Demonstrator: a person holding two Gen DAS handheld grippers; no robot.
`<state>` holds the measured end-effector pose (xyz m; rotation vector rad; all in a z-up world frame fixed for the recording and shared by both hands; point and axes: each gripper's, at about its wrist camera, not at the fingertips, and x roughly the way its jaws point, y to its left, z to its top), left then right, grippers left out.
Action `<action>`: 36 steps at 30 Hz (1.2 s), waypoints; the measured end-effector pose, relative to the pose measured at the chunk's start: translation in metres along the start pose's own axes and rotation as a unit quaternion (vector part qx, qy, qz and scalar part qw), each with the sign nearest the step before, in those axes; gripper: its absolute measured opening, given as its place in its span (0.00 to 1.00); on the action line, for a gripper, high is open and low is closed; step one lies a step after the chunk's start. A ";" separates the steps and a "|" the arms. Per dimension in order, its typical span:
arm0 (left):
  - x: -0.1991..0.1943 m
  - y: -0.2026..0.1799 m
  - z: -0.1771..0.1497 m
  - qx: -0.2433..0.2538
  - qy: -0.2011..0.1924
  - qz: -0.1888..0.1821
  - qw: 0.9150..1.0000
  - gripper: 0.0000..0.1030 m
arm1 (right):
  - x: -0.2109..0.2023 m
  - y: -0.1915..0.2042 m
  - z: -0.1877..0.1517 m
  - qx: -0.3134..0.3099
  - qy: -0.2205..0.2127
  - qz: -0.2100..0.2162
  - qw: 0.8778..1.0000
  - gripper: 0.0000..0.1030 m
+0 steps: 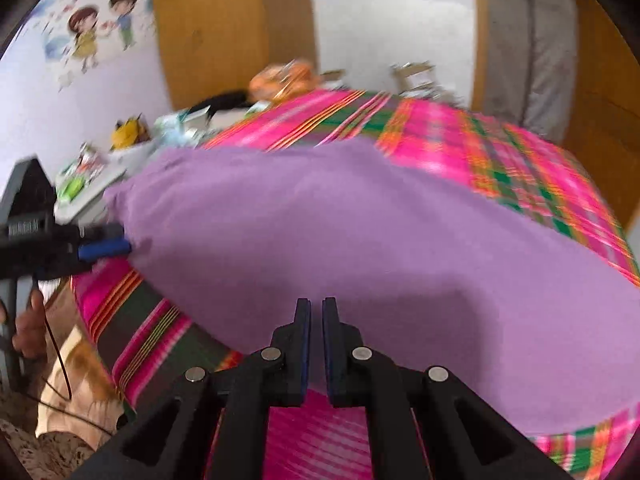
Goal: Fold clothes
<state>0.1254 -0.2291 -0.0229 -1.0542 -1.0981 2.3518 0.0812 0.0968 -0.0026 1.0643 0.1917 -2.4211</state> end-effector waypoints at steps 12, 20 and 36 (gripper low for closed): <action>-0.051 0.048 0.028 -0.050 -0.068 0.065 0.994 0.34 | 0.029 0.066 0.029 -0.069 0.013 0.083 0.994 0.08; -0.063 0.068 0.046 -0.086 -0.091 0.087 0.988 0.34 | 0.078 0.125 0.057 -0.126 0.028 0.119 0.984 0.11; -0.076 0.081 0.066 -0.129 -0.091 0.085 0.984 0.34 | 0.098 0.201 0.084 -0.195 0.020 0.187 0.963 0.38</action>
